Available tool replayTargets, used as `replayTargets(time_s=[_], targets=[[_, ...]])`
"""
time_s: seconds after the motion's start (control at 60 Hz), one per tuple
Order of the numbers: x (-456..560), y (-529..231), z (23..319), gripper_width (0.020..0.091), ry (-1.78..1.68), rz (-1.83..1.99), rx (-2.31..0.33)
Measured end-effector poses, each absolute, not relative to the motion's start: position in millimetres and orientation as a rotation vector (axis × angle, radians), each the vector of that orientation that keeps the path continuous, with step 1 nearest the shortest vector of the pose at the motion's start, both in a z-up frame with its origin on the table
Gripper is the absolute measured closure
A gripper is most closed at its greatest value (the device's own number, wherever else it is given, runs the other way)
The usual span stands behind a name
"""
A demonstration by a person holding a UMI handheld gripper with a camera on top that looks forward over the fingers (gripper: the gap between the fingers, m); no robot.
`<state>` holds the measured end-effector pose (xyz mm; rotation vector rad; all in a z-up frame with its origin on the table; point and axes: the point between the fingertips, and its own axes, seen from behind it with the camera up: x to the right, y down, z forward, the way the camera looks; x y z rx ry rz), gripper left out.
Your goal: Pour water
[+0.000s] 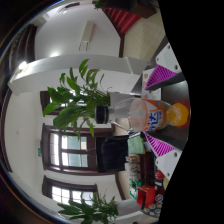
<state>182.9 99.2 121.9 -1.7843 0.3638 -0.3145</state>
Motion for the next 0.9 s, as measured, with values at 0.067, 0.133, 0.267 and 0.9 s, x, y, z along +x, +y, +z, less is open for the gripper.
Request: replayTargets(time_s=[0.067,0.133,0.267,0.9], targets=[[181,85,117,0.0286,0.346,-0.325,-1.797],[170,60,110,0.0291,0.362,-0.299,-1.819],[147,3,97,0.0299,0.380,-0.231,-1.853],[54,-133,193,0.0320,0.229,-0.104,-1.772]])
